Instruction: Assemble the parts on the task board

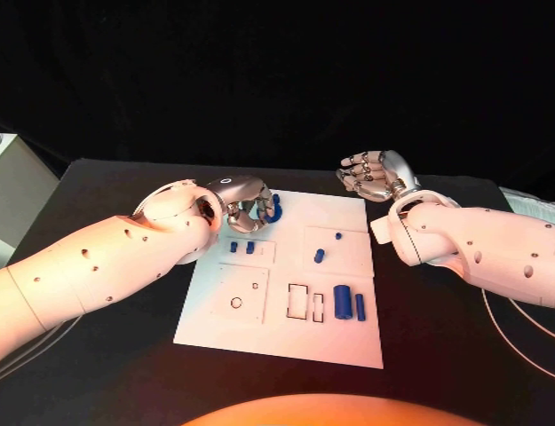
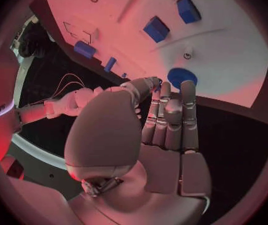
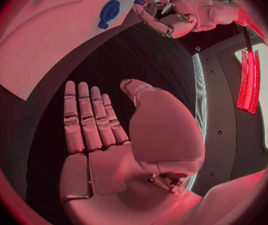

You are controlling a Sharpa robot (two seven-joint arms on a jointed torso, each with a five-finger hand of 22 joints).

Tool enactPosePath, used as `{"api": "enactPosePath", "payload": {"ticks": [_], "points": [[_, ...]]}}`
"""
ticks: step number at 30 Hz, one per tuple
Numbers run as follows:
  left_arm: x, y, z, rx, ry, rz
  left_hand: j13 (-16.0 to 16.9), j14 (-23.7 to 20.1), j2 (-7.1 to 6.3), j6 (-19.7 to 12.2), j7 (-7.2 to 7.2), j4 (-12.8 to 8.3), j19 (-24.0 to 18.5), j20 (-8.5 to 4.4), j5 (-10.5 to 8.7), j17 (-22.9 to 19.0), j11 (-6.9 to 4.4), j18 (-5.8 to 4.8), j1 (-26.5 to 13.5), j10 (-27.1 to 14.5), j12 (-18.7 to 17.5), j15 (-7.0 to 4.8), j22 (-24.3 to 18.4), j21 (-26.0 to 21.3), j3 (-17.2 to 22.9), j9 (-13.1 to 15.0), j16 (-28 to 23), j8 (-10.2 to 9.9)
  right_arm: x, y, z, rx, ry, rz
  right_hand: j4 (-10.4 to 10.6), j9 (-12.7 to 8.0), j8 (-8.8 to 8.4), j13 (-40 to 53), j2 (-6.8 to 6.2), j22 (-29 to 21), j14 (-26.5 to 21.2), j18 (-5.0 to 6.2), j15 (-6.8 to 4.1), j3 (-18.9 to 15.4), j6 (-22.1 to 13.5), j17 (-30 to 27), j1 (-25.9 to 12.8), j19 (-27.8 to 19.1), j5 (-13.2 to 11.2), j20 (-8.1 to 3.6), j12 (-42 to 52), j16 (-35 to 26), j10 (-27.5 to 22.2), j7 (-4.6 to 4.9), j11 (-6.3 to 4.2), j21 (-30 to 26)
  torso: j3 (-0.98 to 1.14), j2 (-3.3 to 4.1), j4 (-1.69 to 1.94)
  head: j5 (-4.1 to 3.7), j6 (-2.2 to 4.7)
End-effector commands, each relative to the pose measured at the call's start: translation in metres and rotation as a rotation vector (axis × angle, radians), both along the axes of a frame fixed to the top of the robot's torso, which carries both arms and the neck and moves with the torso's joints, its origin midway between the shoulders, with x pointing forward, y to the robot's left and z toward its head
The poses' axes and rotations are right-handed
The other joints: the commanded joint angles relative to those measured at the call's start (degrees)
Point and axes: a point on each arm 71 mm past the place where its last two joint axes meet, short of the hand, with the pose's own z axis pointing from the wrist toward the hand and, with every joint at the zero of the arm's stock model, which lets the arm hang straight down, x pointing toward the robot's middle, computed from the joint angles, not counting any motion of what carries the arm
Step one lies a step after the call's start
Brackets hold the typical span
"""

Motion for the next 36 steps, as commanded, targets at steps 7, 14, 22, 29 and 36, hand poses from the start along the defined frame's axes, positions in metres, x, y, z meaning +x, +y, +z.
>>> {"api": "enactPosePath", "payload": {"ticks": [7, 14, 22, 29, 36], "points": [[-0.001, 0.02, 0.004, 0.002, 0.035, 0.023, 0.01, 0.4, -0.23, 0.49, -0.22, 0.23, 0.12, 0.1, -0.16, -0.05, -0.02, -0.47, -1.19, 0.85, -1.1, 0.19, -0.2, 0.02, -0.61, 0.33, 0.32, -0.48, -0.001, 0.001, -0.001, -0.01, -0.002, 0.022, -0.42, -0.08, -0.25, -0.13, 0.5, -0.19, 0.37, 0.8, -0.03, 0.07, 0.49, -0.17, 0.29, -0.07, 0.28, -0.01, -0.28, -0.43, 0.39, 3.48, 0.08, 0.02, 0.03, 0.03, 0.02, 0.31, 0.14], [0.001, 0.031, -0.001, 0.023, 0.048, 0.045, 0.05, 0.24, -0.17, 0.63, -0.28, 0.19, 0.1, 0.08, -0.14, -0.37, -0.08, -0.45, -1.14, 1.01, -1.27, 0.17, -0.24, -0.04, -0.63, 0.4, 0.26, -0.5, -0.001, 0.001, -0.003, -0.011, 0.002, 0.023, -0.42, -0.08, -0.25, -0.13, 0.5, -0.19, 0.37, 0.8, -0.03, 0.07, 0.49, -0.17, 0.29, -0.07, 0.28, -0.01, -0.28, -0.43, 0.39, 3.48, 0.08, 0.02, 0.09, 0.08, -0.13, 0.98, 0.32], [0.003, 0.035, -0.009, 0.035, 0.059, 0.057, 0.07, 0.26, -0.15, 0.69, -0.31, 0.13, 0.09, 0.08, -0.14, -0.3, -0.1, -0.44, -1.07, 1.09, -1.35, 0.15, -0.25, -0.06, -0.63, 0.44, 0.27, -0.51, -0.002, 0.001, -0.003, -0.013, 0.002, 0.025, -0.42, -0.08, -0.25, -0.13, 0.5, -0.19, 0.37, 0.8, -0.03, 0.07, 0.49, -0.17, 0.29, -0.07, 0.28, -0.01, -0.28, -0.43, 0.39, 3.48, 0.08, 0.02, 0.14, 0.26, -0.15, 0.97, 0.3], [0.004, 0.037, -0.012, 0.044, 0.062, 0.065, 0.09, 0.22, -0.12, 0.74, -0.31, 0.09, 0.09, 0.07, -0.13, -0.35, -0.12, -0.44, -1.01, 1.16, -1.42, 0.13, -0.26, -0.08, -0.62, 0.47, 0.27, -0.53, -0.002, 0.0, -0.003, -0.015, 0.001, 0.024, -0.47, -0.09, -0.25, -0.15, 0.51, -0.29, 0.45, 0.8, -0.05, 0.11, 0.55, -0.26, 0.28, -0.03, 0.28, -0.02, -0.28, -0.45, 0.44, 3.46, 0.06, 0.04, 0.23, 0.23, -0.17, 1.01, 0.17], [0.005, 0.039, -0.014, 0.052, 0.064, 0.069, 0.11, 0.16, -0.08, 0.76, -0.31, 0.03, 0.08, 0.05, -0.12, -0.45, -0.12, -0.43, -0.94, 1.23, -1.53, 0.12, -0.28, -0.1, -0.61, 0.5, 0.25, -0.58, -0.002, 0.0, -0.003, -0.015, 0.001, 0.024, -0.47, -0.09, -0.25, -0.15, 0.51, -0.29, 0.45, 0.8, -0.05, 0.11, 0.55, -0.26, 0.28, -0.03, 0.28, -0.02, -0.28, -0.45, 0.44, 3.46, 0.06, 0.04, 0.17, 0.2, -0.14, 0.92, 0.06]]}}
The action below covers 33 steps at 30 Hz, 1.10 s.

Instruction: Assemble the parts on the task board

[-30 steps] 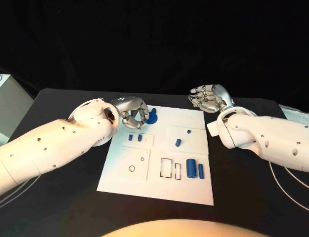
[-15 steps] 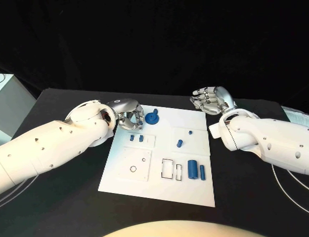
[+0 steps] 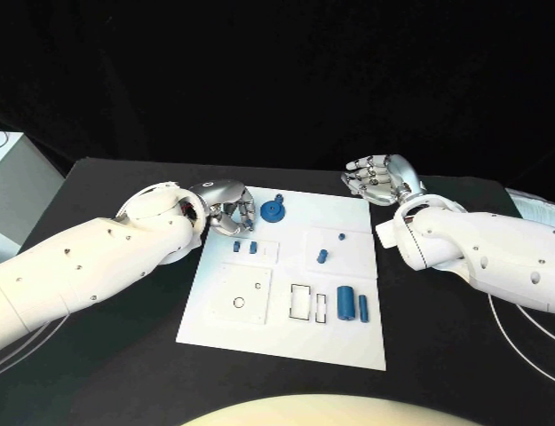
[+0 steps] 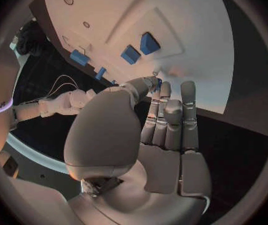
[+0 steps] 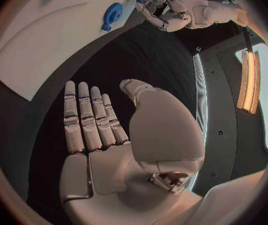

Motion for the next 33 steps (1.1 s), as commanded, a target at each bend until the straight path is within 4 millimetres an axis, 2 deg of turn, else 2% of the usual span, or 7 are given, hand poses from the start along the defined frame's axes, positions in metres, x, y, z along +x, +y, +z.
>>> {"api": "enactPosePath", "payload": {"ticks": [1, 33], "points": [[-0.0006, -0.0015, -0.0012, 0.01, 0.01, -0.008, 0.08, -0.04, 0.25, 0.36, 0.09, -0.13, 0.08, 0.05, -0.12, -0.09, -0.11, -0.43, -0.35, 0.46, -0.28, -0.08, -0.06, -0.08, -0.13, 0.13, 0.25, 0.07, -0.0005, 0.0017, 0.0003, -0.007, -0.006, 0.021, -0.3, -0.05, -0.25, -0.09, 0.51, -0.05, 0.45, 0.8, -0.05, -0.06, 0.34, -0.05, 0.28, -0.03, 0.28, -0.02, -0.28, -0.22, 0.44, 3.25, 0.06, 0.04, -0.05, -0.04, 0.03, -0.06, -0.09], [-0.0029, -0.0039, -0.0051, 0.008, 0.029, -0.032, 0.18, -0.58, 0.39, 0.44, 0.11, -0.35, -0.01, -0.01, -0.12, -0.94, -0.13, -0.43, -0.09, 0.71, -0.67, -0.1, -0.1, -0.15, -0.11, 0.24, 0.04, -0.13, -0.0005, 0.0015, 0.0003, -0.007, -0.006, 0.021, -0.36, -0.08, -0.29, -0.13, 0.5, -0.23, 0.54, 0.8, -0.06, -0.03, 0.4, -0.21, 0.22, 0.03, 0.27, -0.03, -0.31, -0.27, 0.49, 3.24, 0.05, 0.05, -0.06, -0.03, 0.03, -0.18, -0.63]]}}
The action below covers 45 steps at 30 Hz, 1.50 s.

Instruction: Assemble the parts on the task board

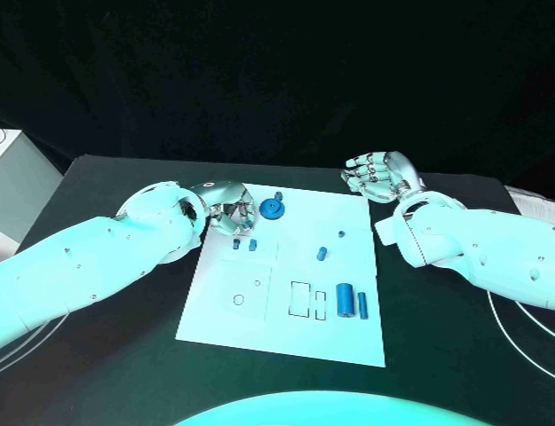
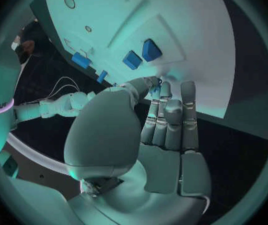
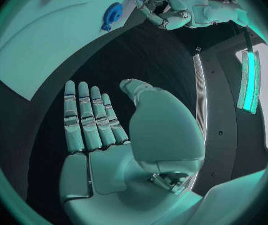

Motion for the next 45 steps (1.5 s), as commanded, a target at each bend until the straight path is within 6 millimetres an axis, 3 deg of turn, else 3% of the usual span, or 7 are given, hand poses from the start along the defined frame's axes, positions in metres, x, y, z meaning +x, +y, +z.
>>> {"api": "enactPosePath", "payload": {"ticks": [1, 45], "points": [[-0.001, -0.0025, -0.0007, -0.002, 0.011, -0.017, 0.1, -0.38, 0.4, 0.47, 0.1, -0.35, -0.01, -0.01, -0.12, -0.08, 0.07, -0.43, -0.09, 0.52, -0.34, 0.1, -0.05, -0.11, -0.12, 0.12, 0.04, 0.2, -0.0005, 0.0016, 0.0003, -0.006, -0.005, 0.02, -0.36, -0.09, -0.29, -0.05, 0.49, -0.05, 0.41, 0.8, 0.07, -0.03, 0.4, -0.05, 0.22, 0.02, 0.27, -0.03, -0.31, -0.28, 0.49, 3.24, 0.05, 0.05, 0.02, 0.02, 0.01, -0.01, -0.11], [-0.0026, -0.0036, -0.0093, 0.026, 0.036, -0.019, 0.68, -0.94, 0.41, 0.35, 0.17, -0.76, -0.35, -0.14, -0.26, -0.32, 0.09, -0.46, 0.03, 0.68, -0.65, 0.13, -0.06, -0.19, -0.74, 0.3, 0.1, -0.45, -0.0007, 0.0001, 0.0, -0.004, -0.002, 0.017, -0.45, -0.15, -0.36, -0.09, 0.49, -0.37, 0.54, 0.79, 0.06, 0.03, 0.49, -0.34, 0.11, 0.11, 0.27, -0.04, -0.37, -0.39, 0.55, 3.23, 0.04, 0.06, 0.01, -0.04, 0.01, -0.19, -0.39]]}}
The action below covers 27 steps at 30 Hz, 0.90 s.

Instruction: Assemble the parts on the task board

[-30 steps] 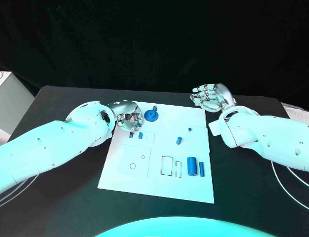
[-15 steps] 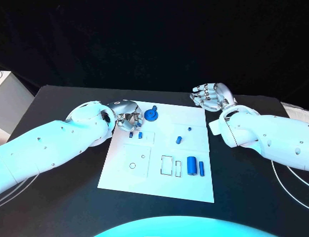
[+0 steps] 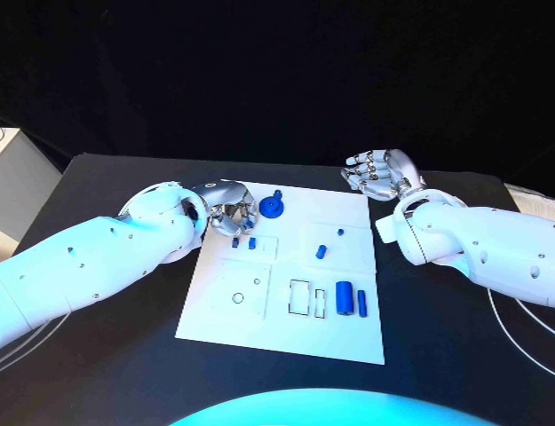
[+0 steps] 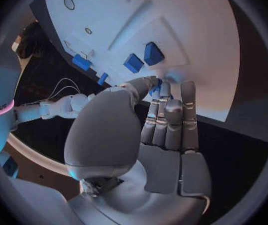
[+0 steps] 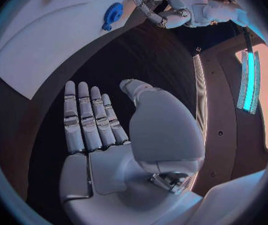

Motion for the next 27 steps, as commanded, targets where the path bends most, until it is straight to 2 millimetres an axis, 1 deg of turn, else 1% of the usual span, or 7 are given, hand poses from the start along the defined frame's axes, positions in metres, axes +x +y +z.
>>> {"api": "enactPosePath", "payload": {"ticks": [1, 2, 15, 18, 27], "points": [[-0.0018, -0.0006, -0.004, 0.017, 0.025, -0.009, 0.17, -0.58, 0.4, -0.5, 0.22, -0.21, -0.38, -0.13, -0.26, -0.17, 0.32, -0.47, 0.03, 0.0, -0.41, 0.14, -0.08, -0.19, -0.21, -0.06, 0.11, -0.66, -0.0004, 0.0015, 0.0001, -0.003, -0.003, 0.018, -0.46, -0.04, -0.36, -0.05, 0.49, -0.05, 0.35, 0.79, -0.16, 0.04, 0.49, -0.04, 0.11, 0.11, 0.27, -0.04, -0.37, -0.39, 0.55, 3.23, 0.04, 0.06, -0.02, -0.02, 0.0, -0.05, 0.02], [-0.0018, -0.0006, -0.0039, 0.016, 0.024, -0.009, 0.36, -0.57, 0.42, -0.98, 0.31, -0.24, -0.43, -0.11, -0.25, -0.01, 0.34, -0.48, 0.01, -0.03, -0.39, 0.18, -0.08, -0.2, -0.3, -0.18, 0.21, -1.13, -0.0004, 0.0014, 0.0001, -0.003, -0.003, 0.018, -0.46, -0.04, -0.36, -0.05, 0.49, -0.05, 0.35, 0.79, -0.16, 0.04, 0.49, -0.04, 0.11, 0.11, 0.27, -0.04, -0.37, -0.39, 0.55, 3.23, 0.04, 0.06, -0.03, -0.01, 0.0, -0.05, 0.02], [-0.0019, -0.0003, -0.0018, 0.002, 0.003, 0.003, 1.21, -0.87, -0.01, -2.59, 0.65, -0.38, -0.51, -0.04, -0.2, -0.23, 0.55, -0.48, -0.22, -0.89, -0.13, 0.37, -0.12, -0.27, -0.7, -0.72, 0.43, -2.98, -0.0001, 0.001, -0.0009, -0.005, 0.007, 0.02, -0.48, -0.08, -0.42, -0.07, 0.44, -0.19, 0.34, 0.78, -0.13, 0.02, 0.46, -0.17, 0.04, 0.1, 0.24, -0.03, -0.43, -0.47, 0.5, 3.25, 0.06, 0.05, -0.03, 0.0, 0.03, -0.1, 0.0], [-0.002, 0.0, -0.0017, 0.001, 0.001, 0.006, 1.39, -0.96, -0.09, -2.92, 0.69, -0.39, -0.51, -0.02, -0.19, -0.36, 0.55, -0.48, -0.25, -1.01, -0.03, 0.38, -0.14, -0.28, -0.72, -0.86, 0.44, -3.34, -0.0001, 0.0011, -0.0013, -0.007, 0.01, 0.021, -0.5, -0.11, -0.49, -0.08, 0.38, -0.3, 0.26, 0.76, -0.1, 0.0, 0.4, -0.27, -0.02, 0.06, 0.21, -0.02, -0.49, -0.56, 0.43, 3.28, 0.1, 0.02, -0.03, -0.01, 0.0, -0.14, 0.07], [-0.0023, 0.0002, -0.0011, -0.001, -0.003, 0.012, 1.7, -0.96, -0.21, -3.49, 0.72, -0.43, -0.49, -0.01, -0.18, -0.31, 0.51, -0.47, -0.27, -1.2, 0.15, 0.36, -0.16, -0.3, -0.74, -1.09, 0.53, -3.96, -0.0001, 0.0011, -0.0018, -0.008, 0.015, 0.023, -0.51, -0.17, -0.59, -0.1, 0.32, -0.49, 0.14, 0.74, -0.03, -0.06, 0.31, -0.46, -0.14, -0.05, 0.17, 0.03, -0.6, -0.72, 0.29, 3.34, 0.16, -0.03, -0.04, 0.0, 0.01, -0.14, -0.03]]}}
